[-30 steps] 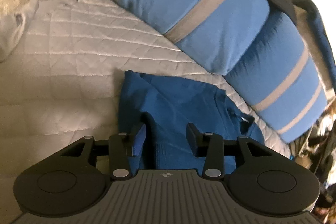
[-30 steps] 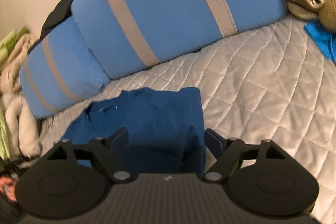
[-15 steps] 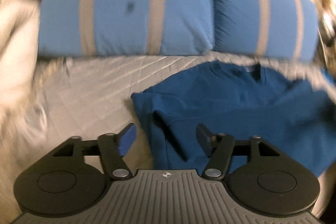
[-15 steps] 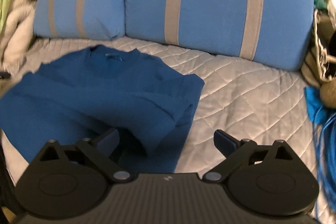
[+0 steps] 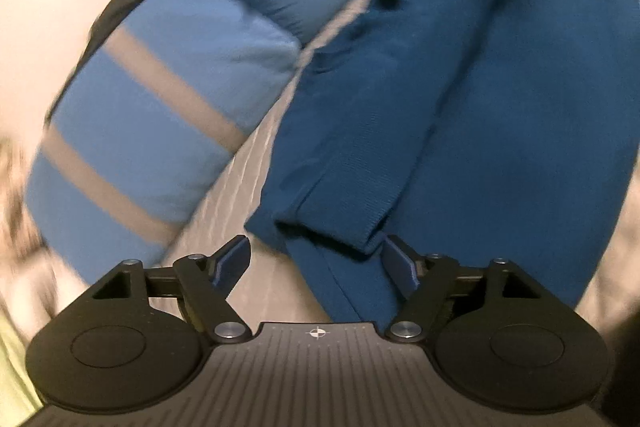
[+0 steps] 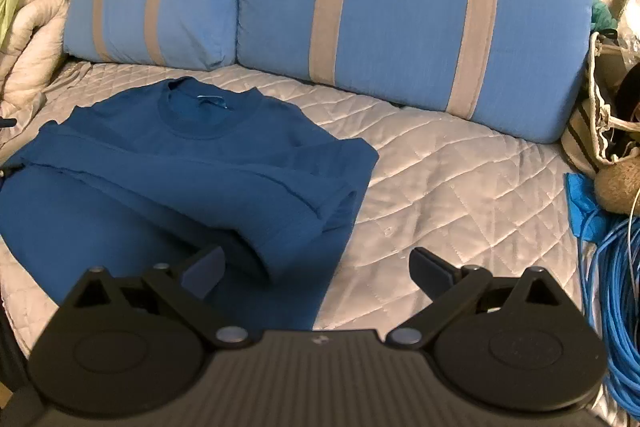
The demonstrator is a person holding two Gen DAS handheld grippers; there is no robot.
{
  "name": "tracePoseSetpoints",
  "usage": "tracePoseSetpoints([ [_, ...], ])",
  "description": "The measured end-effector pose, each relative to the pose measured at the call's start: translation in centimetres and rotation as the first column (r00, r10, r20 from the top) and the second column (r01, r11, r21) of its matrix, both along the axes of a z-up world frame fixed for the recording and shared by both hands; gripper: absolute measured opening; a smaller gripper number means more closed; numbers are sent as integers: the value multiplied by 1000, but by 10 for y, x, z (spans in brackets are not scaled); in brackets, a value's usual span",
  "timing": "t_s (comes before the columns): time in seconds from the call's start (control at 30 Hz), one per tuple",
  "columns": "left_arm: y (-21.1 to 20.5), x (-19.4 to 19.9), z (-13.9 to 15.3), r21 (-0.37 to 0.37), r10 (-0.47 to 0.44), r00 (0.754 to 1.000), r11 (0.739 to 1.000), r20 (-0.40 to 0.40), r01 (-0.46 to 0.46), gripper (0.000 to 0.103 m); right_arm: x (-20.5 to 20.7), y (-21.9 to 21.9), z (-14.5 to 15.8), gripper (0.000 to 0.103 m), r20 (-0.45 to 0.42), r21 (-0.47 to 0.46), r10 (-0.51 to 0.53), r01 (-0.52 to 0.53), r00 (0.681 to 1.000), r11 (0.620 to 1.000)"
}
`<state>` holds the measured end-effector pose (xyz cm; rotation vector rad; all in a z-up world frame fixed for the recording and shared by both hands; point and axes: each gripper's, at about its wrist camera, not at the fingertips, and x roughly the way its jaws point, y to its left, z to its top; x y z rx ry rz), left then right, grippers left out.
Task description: Fold clothes
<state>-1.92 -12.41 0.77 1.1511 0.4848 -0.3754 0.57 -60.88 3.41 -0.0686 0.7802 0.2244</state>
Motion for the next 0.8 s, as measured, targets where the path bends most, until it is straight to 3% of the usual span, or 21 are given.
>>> tracePoseSetpoints([
  [0.13,-9,-8,-16,170,-134,990,978,52,124,74,-2,-2,1,102,5,-3,-7,7,1000,1000],
  [0.27,-15,-4,-23,247,-190,981,953,34,176,75,-5,-2,3,102,12,-20,0,0,1000,1000],
  [0.43,-20,0,-32,288,-213,977,937,22,198,72,-7,-1,5,102,25,-43,10,-9,1000,999],
  [0.57,-18,3,-36,309,-171,985,937,5,162,29,-12,1,6,102,37,-76,44,-41,998,996],
  [0.6,-17,4,-37,315,-157,988,938,8,147,23,-14,2,7,102,40,-91,57,-53,998,994],
  [0.7,-15,3,-39,300,-146,989,945,28,131,8,-18,6,7,102,54,-147,104,-95,993,984],
  [0.8,-13,1,-38,283,-144,989,951,46,125,6,-21,11,7,102,72,-199,161,-144,984,969],
])
